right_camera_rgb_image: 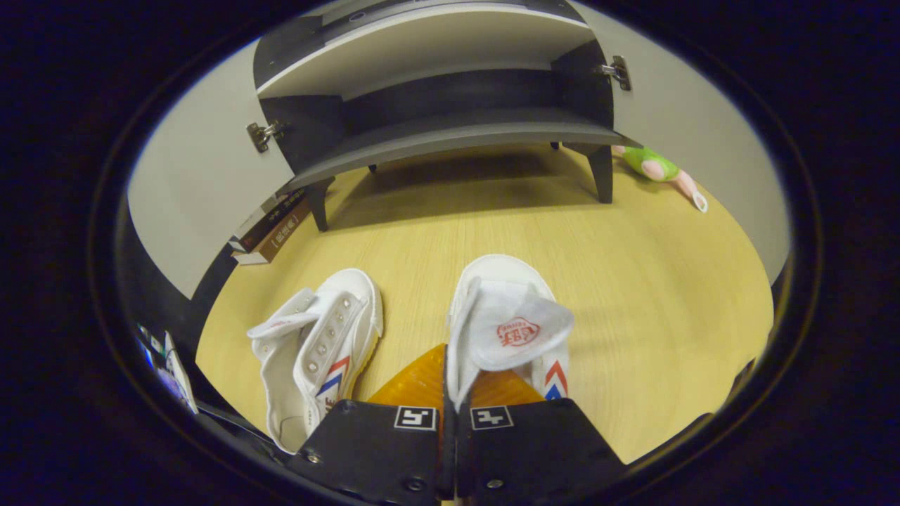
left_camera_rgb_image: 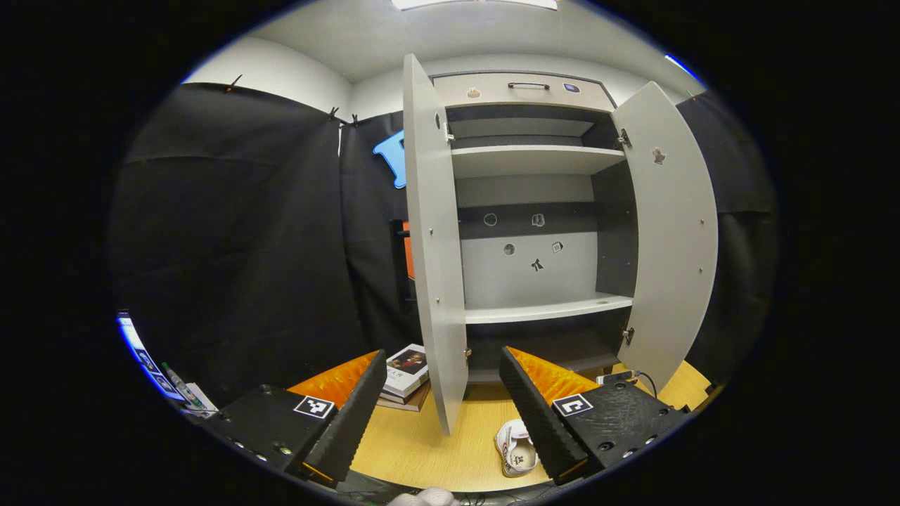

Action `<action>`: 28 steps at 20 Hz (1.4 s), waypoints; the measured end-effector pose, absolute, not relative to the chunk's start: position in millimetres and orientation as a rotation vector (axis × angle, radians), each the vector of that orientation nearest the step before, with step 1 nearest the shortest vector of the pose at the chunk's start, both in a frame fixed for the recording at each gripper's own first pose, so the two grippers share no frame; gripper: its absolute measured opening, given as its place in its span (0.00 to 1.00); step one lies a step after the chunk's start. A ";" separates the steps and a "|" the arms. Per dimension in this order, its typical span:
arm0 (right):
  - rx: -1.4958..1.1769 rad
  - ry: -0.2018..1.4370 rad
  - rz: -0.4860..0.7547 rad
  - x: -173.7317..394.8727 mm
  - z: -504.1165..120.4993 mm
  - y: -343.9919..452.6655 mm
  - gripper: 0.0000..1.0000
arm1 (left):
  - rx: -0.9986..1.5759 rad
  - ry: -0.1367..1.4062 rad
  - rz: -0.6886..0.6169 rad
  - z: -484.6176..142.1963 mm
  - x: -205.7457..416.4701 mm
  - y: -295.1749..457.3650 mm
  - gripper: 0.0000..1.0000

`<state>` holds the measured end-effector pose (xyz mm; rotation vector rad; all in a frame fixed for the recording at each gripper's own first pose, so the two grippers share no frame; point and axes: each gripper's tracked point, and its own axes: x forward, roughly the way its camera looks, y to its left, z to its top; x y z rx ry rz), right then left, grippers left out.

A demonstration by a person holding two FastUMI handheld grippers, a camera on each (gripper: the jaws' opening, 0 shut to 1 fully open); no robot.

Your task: Grab one shoe with the right hand and put it into the shoe cabinet, grab the other shoe with the left hand and put it into the shoe cabinet; then close the right door with the right hand and the left door with the left hand.

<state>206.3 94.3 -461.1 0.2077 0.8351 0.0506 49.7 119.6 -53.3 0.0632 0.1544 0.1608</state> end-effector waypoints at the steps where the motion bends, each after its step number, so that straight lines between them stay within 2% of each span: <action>1: 0.204 0.824 0.055 206.7 -452.6 91.5 0.05 | 0.061 0.155 0.156 -53.4 51.9 115.2 0.97; 5: 0.164 0.744 0.073 207.3 -395.2 83.5 0.05 | 0.048 0.151 0.124 -53.8 61.1 99.3 0.97; 9: 0.105 0.602 0.087 219.6 -303.3 74.8 0.05 | 0.035 0.144 0.096 -55.3 66.4 85.8 0.97; 16: 0.054 0.327 0.131 277.0 -122.4 80.0 0.05 | 0.031 0.118 0.104 -58.6 71.0 78.9 0.97; 20: -0.016 0.198 0.110 322.5 -41.7 79.8 0.04 | 0.029 0.110 0.148 -59.3 68.5 83.9 0.97; 24: -0.050 0.152 0.100 383.9 -8.2 80.0 0.04 | 0.032 0.107 0.202 -53.5 67.6 93.5 0.97; 28: -0.054 0.172 0.082 453.8 -11.3 78.0 0.05 | 0.029 0.082 0.255 -40.3 68.5 101.0 0.96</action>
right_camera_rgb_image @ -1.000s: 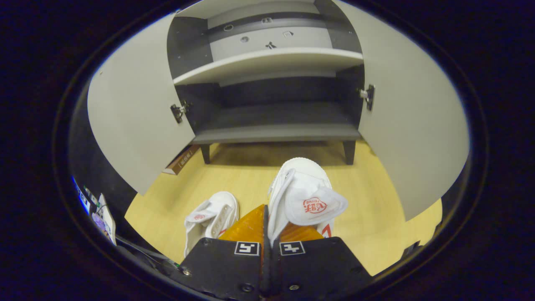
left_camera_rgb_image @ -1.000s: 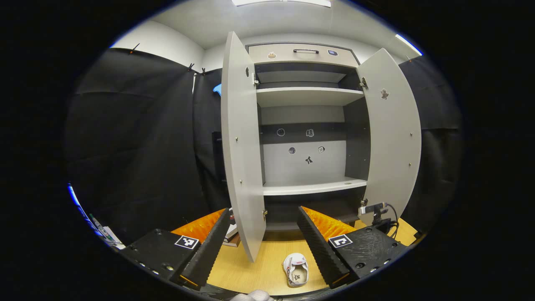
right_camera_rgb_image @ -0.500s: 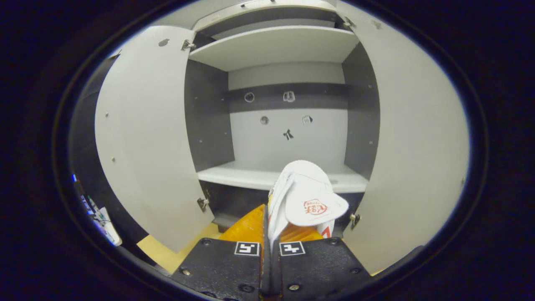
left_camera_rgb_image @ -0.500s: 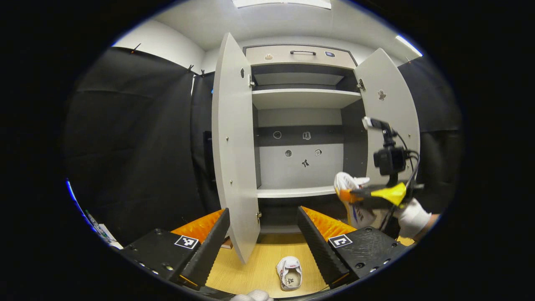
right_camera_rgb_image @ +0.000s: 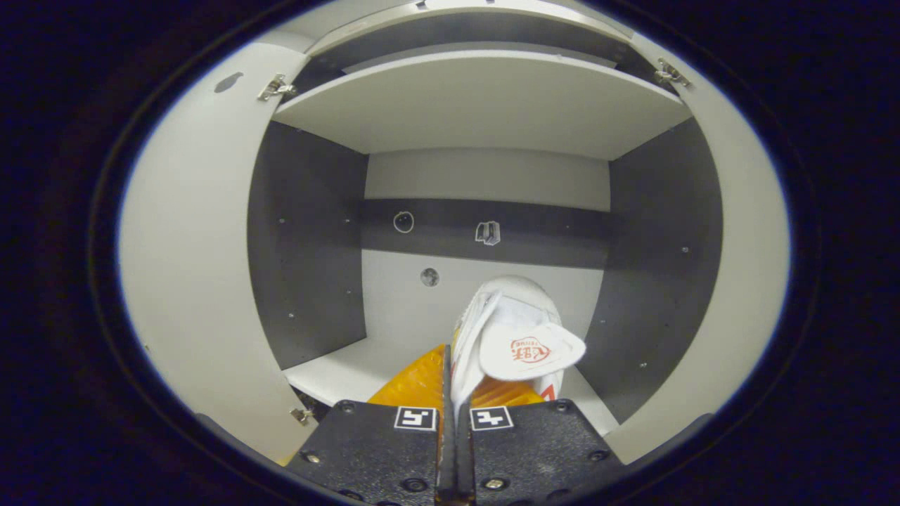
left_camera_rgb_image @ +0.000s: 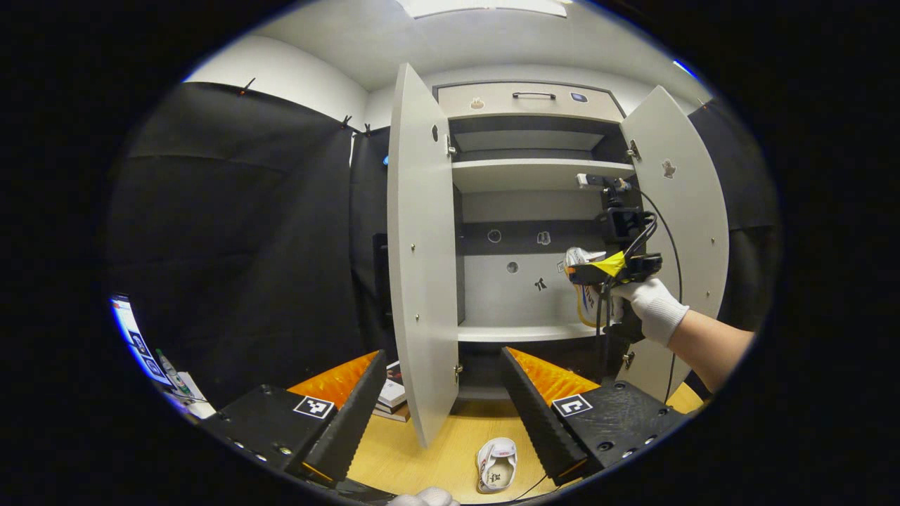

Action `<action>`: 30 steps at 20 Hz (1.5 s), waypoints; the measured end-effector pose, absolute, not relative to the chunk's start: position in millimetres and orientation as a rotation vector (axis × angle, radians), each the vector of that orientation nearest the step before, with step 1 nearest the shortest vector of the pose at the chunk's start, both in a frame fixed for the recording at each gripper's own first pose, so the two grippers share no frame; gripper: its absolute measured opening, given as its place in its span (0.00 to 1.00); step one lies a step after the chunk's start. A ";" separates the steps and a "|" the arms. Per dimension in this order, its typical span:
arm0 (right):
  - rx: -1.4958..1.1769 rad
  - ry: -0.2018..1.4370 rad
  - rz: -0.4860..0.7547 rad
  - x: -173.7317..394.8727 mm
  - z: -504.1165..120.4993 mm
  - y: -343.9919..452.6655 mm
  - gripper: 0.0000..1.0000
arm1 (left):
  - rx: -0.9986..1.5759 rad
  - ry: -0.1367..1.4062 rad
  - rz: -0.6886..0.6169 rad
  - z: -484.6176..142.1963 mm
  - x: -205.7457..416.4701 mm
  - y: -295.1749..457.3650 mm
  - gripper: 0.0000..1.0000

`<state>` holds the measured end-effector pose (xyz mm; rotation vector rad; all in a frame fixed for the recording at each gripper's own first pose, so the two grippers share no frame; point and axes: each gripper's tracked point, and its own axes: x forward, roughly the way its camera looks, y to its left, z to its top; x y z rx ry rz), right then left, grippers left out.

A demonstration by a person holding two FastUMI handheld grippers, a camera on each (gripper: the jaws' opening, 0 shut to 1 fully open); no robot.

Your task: Grab one shoe with the right hand and put it into the shoe cabinet, grab the other shoe with the left hand and put it into the shoe cabinet; then close the right door with the right hand and the left door with the left hand.

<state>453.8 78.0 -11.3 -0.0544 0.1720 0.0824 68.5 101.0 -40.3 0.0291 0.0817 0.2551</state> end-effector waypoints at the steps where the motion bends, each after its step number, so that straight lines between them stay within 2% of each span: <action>1: -0.066 0.183 0.078 469.6 -16.6 75.3 0.04 | 0.028 0.084 0.268 -38.7 69.4 102.3 0.96; 7: -0.100 0.335 0.043 541.2 -70.1 61.8 0.05 | 0.008 0.081 0.313 -34.0 77.8 105.3 0.97; 14: -0.059 0.647 0.020 570.1 -129.0 48.2 0.02 | 0.007 0.088 0.320 -35.5 82.0 101.5 0.97; 17: -0.060 0.779 0.064 570.3 -152.9 54.2 0.07 | 0.013 0.085 0.324 -35.0 80.0 100.6 0.97; 21: -0.093 0.775 0.020 569.3 -149.0 49.4 0.08 | 0.009 0.073 0.322 -32.5 77.1 102.0 0.97; 23: -0.058 0.713 0.022 563.2 -132.4 49.9 0.13 | 0.007 0.066 0.323 -30.4 74.3 104.4 0.97; 24: -0.045 0.669 0.018 559.6 -123.9 49.1 0.17 | 0.007 0.062 0.324 -29.3 73.3 106.0 0.97; 25: -0.038 0.610 0.007 549.5 -107.7 47.2 0.38 | 0.006 0.056 0.325 -28.6 72.2 107.6 0.97; 26: -0.049 0.542 -0.010 543.6 -89.6 43.7 0.44 | 0.005 0.055 0.323 -28.6 70.3 108.5 0.97; 27: -0.073 0.472 -0.043 537.5 -74.2 36.9 0.61 | 0.003 0.053 0.320 -27.9 68.0 108.8 0.97; 30: -0.065 0.271 -0.065 508.9 -18.8 39.5 0.89 | 0.003 0.052 0.306 -28.1 65.5 110.1 0.97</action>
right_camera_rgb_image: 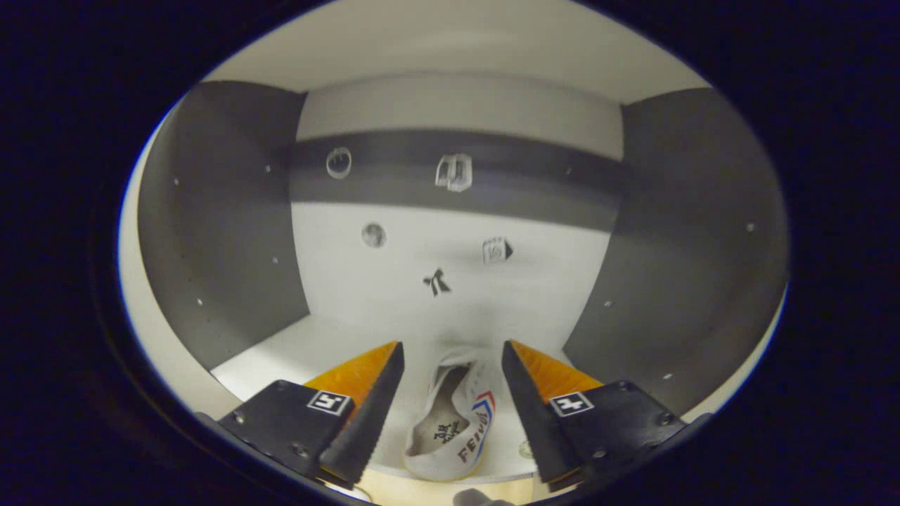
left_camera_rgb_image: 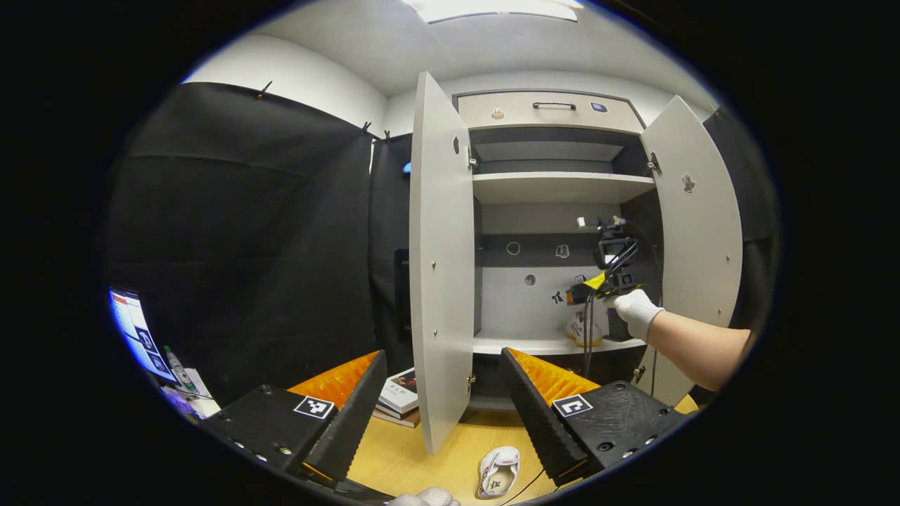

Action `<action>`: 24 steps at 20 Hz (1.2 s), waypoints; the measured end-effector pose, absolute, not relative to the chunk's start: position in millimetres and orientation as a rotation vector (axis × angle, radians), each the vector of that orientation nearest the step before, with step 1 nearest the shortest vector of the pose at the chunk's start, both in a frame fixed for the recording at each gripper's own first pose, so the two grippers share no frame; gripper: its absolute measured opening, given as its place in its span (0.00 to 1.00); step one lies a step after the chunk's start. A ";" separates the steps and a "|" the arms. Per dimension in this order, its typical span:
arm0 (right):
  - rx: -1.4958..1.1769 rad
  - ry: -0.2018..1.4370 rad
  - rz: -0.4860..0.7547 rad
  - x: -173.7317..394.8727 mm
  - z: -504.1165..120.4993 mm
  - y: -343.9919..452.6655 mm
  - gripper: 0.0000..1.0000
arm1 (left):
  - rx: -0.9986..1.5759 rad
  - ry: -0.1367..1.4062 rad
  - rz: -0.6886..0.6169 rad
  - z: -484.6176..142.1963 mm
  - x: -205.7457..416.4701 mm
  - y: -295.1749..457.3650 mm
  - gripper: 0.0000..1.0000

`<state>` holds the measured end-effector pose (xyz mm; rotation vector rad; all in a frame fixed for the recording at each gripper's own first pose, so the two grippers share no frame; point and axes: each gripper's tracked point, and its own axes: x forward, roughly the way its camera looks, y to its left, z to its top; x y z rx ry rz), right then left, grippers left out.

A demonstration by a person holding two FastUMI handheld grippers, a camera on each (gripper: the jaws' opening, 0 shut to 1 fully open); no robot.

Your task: Grab one shoe with the right hand and put it into the shoe cabinet, grab the other shoe with the left hand and put it into the shoe cabinet; then close the right door with the right hand and the left door with the left hand.

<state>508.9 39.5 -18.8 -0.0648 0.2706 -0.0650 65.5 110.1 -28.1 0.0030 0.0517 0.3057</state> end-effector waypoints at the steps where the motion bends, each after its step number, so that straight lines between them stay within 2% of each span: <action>1: -0.052 0.228 -0.066 495.0 -5.2 40.4 1.00 | 0.003 0.049 0.296 -27.1 64.3 109.3 0.97; 2: -0.030 0.195 -0.048 479.8 7.3 44.8 1.00 | 0.004 0.045 0.288 -24.5 63.9 109.5 1.00; 3: -0.013 0.165 -0.030 463.7 18.3 48.0 1.00 | 0.007 0.044 0.275 -24.3 64.0 109.3 0.97; 8: 0.012 0.042 0.018 368.1 42.0 53.8 1.00 | 0.018 0.036 0.206 -25.4 65.8 104.5 0.97; 17: 0.027 0.020 -0.024 200.2 -14.6 9.9 1.00 | 0.043 0.044 0.083 -36.5 77.4 93.4 0.96; 21: 0.018 0.044 -0.051 156.8 -40.7 -7.2 1.00 | 0.051 0.071 0.041 -51.6 84.5 83.9 0.97; 22: 0.013 0.051 -0.063 152.3 -41.3 -12.4 1.00 | 0.054 0.075 0.033 -55.1 87.0 82.0 1.00; 24: 0.021 0.044 -0.064 146.0 -37.2 -15.5 1.00 | 0.063 0.087 0.010 -69.3 88.8 75.2 0.96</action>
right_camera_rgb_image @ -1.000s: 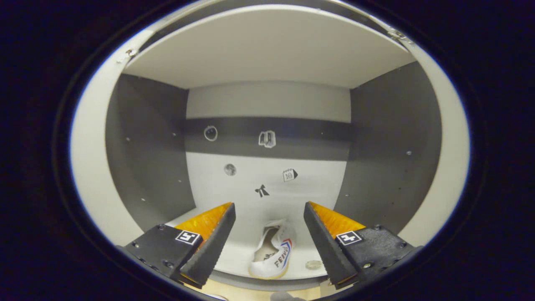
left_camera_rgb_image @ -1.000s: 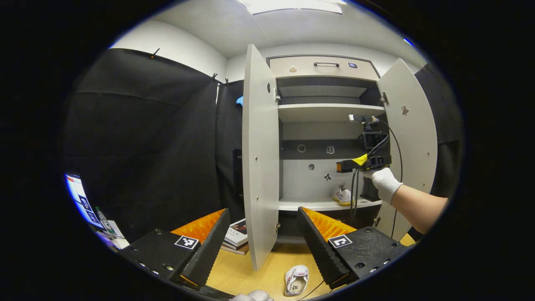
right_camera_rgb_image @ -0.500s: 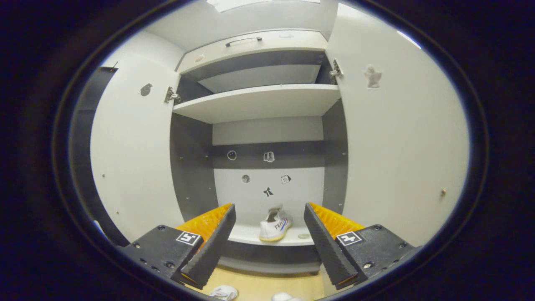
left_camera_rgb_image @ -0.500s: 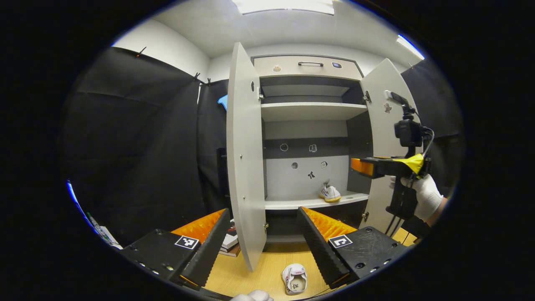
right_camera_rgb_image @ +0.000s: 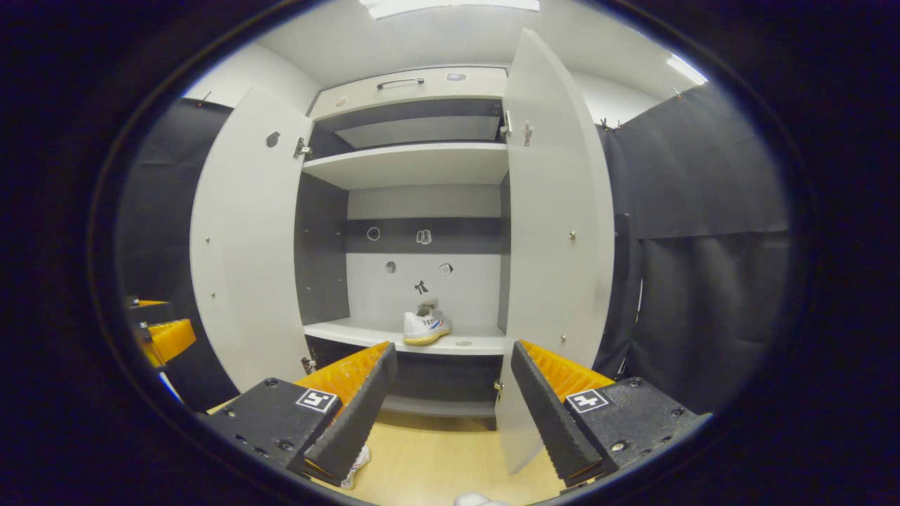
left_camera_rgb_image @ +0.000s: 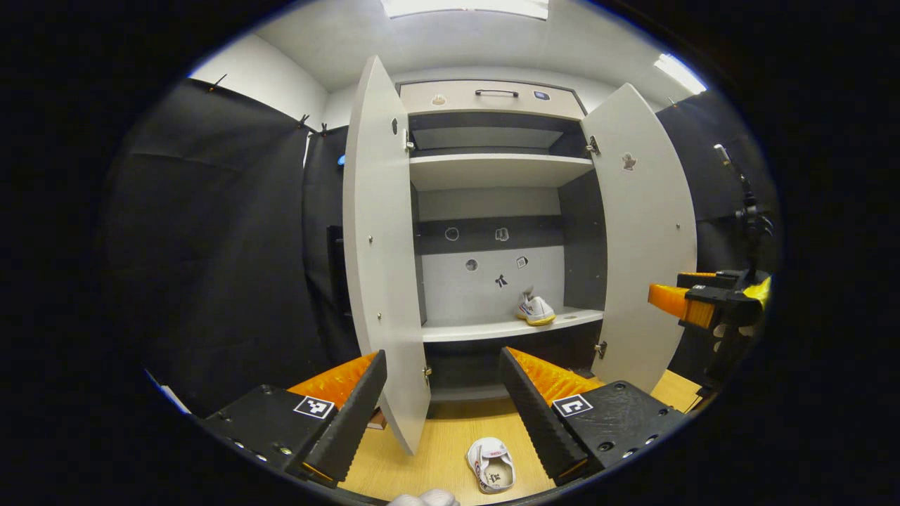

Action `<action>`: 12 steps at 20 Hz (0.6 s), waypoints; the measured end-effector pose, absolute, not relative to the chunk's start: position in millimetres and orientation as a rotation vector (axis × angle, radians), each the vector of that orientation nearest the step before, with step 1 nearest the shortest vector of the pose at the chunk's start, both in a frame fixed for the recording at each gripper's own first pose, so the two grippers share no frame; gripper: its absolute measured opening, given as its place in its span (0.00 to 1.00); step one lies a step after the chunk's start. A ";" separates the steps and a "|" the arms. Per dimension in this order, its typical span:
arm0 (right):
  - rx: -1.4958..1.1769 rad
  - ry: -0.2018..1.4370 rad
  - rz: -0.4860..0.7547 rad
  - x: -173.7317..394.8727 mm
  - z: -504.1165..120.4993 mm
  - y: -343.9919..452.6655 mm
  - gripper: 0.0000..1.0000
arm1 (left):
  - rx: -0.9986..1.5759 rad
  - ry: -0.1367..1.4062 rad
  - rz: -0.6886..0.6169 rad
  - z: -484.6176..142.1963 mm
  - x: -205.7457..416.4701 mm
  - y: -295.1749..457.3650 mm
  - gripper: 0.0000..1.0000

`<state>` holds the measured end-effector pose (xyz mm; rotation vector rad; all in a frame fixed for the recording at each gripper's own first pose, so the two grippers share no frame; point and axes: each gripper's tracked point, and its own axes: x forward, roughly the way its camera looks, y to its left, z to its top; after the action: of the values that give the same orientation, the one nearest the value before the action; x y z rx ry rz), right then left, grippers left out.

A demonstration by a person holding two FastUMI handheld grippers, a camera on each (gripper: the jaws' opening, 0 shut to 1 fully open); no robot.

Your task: Grab one shoe with the right hand and put it into the shoe cabinet, grab the other shoe with the left hand and put it into the shoe cabinet; then close the right door with the right hand and the left door with the left hand.

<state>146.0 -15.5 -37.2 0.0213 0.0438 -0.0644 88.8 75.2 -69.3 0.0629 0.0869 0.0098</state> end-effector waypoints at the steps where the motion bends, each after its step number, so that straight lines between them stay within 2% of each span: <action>1: 0.020 0.045 -0.064 144.9 -38.8 -17.6 1.00 | 0.073 0.104 0.000 -81.8 87.7 71.9 0.97; 8: -0.005 0.121 -0.055 141.9 -62.6 -24.7 1.00 | 0.057 0.329 -0.105 -230.5 66.7 36.2 0.97; 12: -0.028 0.194 -0.043 142.3 -86.1 -25.9 1.00 | 0.046 0.503 -0.110 -325.7 58.9 29.8 0.97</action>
<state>142.3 -25.9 -86.1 -0.0283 0.1937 -0.0430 58.9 29.8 -325.7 0.0464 0.5030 -0.1103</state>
